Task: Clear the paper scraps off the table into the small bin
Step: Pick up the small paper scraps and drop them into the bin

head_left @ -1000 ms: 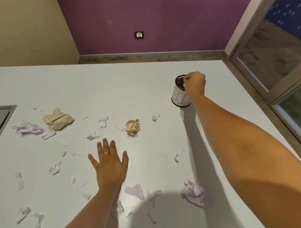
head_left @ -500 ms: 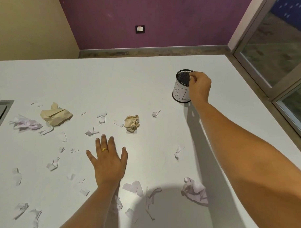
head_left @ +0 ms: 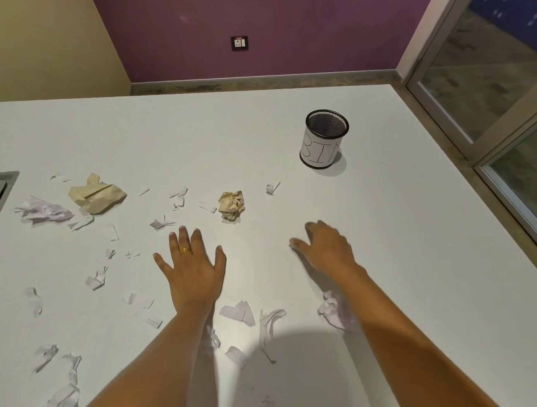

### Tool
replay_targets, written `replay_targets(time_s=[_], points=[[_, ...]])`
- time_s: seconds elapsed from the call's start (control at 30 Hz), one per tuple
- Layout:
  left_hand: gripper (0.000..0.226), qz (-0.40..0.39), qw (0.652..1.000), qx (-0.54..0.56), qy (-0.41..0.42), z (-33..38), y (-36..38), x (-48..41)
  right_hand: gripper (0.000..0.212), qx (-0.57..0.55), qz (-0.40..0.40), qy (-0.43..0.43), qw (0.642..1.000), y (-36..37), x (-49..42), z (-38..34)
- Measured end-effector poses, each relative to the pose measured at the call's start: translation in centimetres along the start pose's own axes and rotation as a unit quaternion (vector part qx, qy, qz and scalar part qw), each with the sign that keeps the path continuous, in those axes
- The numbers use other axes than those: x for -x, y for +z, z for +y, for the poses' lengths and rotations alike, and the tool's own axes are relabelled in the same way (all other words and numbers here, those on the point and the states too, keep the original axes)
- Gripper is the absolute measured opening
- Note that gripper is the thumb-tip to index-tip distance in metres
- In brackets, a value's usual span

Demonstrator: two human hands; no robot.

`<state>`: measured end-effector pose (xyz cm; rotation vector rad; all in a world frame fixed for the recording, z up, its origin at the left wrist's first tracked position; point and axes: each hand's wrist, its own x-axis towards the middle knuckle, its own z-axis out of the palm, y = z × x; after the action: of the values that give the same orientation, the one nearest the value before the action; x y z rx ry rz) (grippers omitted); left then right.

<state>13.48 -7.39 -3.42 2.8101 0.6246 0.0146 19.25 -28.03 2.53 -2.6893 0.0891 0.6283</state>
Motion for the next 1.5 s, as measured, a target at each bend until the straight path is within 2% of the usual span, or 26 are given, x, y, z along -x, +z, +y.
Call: replay_targets(time_s=[0.1,0.23,0.3,0.43,0.53,0.63,0.73,0.87,0.93,1.23,1.3,1.37,1.43,1.5], points=[[0.056,0.001,1.0,0.0,0.0,0.0,0.1,-0.1,0.054,0.036,-0.036,-0.006,0.999,1.9,1.2,-0.6],[0.056,0.004,1.0,0.0,0.001,0.0,0.1,-0.1,0.063,0.072,-0.014,-0.033,0.997,3.6,1.9,-1.5],[0.057,0.003,1.0,0.0,-0.001,-0.1,0.2,-0.2,0.057,0.082,0.019,-0.058,0.995,4.1,2.0,-1.8],[0.057,0.004,1.0,-0.004,-0.002,-0.2,0.3,-0.2,0.026,0.076,0.062,-0.096,0.991,3.7,1.2,-2.3],[0.058,0.01,1.0,-0.007,0.0,-0.2,0.3,-0.1,0.047,0.021,0.088,-0.114,0.989,2.7,-0.3,-3.1],[0.058,0.01,1.0,-0.008,-0.002,-0.2,0.3,-0.2,0.04,-0.085,0.115,-0.139,0.98,1.7,-2.4,-4.3],[0.058,0.011,1.0,-0.007,0.0,-0.2,0.4,-0.1,0.02,-0.03,0.135,-0.164,0.977,0.8,-4.7,-5.6],[0.058,0.011,1.0,-0.012,-0.001,-0.2,0.5,-0.2,0.035,0.037,0.187,-0.176,0.966,0.4,-7.2,-7.1],[0.059,0.01,1.0,-0.015,-0.002,-0.2,0.5,-0.2,0.027,0.045,0.177,-0.178,0.967,0.4,-8.1,-7.5],[0.058,0.008,1.0,-0.021,-0.002,-0.3,0.6,-0.2,0.033,0.108,0.135,-0.194,0.966,1.7,-8.3,-6.9],[0.058,0.009,1.0,-0.023,-0.001,-0.2,0.5,-0.2,0.039,0.086,0.131,-0.192,0.969,1.8,-8.2,-6.5],[0.058,0.01,1.0,-0.025,-0.002,-0.3,0.5,-0.1,0.045,0.006,0.115,-0.188,0.975,1.9,-8.3,-5.8],[0.058,0.009,1.0,-0.024,-0.001,-0.3,0.5,-0.1,0.042,-0.064,0.109,-0.196,0.972,1.9,-8.5,-5.2],[0.058,0.007,1.0,-0.019,-0.001,-0.3,0.5,-0.2,0.029,-0.08,0.118,-0.214,0.966,1.8,-8.5,-4.8]])
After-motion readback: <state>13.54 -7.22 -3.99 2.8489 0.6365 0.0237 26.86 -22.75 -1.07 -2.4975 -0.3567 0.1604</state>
